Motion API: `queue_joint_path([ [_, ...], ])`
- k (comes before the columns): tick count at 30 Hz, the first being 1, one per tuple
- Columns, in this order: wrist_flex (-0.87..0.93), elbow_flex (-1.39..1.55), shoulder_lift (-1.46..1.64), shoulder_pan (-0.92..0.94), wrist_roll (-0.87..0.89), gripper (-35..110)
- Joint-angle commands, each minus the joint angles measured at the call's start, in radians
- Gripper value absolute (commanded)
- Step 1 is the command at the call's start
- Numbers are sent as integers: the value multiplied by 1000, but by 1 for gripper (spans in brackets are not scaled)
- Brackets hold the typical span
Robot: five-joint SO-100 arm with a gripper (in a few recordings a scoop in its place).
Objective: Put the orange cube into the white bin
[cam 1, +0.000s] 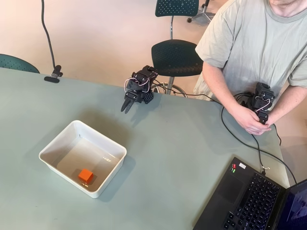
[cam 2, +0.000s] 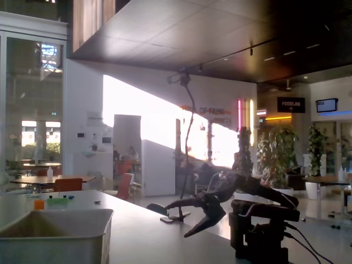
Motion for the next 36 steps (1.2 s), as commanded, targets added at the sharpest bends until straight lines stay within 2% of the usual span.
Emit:
queue_joint_path([
  [1,-12,-3,2,-6,3,56],
  [12,-12,61,11,-3,5,54],
  [19,-12,60,14,-6,3,25],
  [23,-12,64,14,-6,3,14],
  [36,3,78,14,-6,3,12],
])
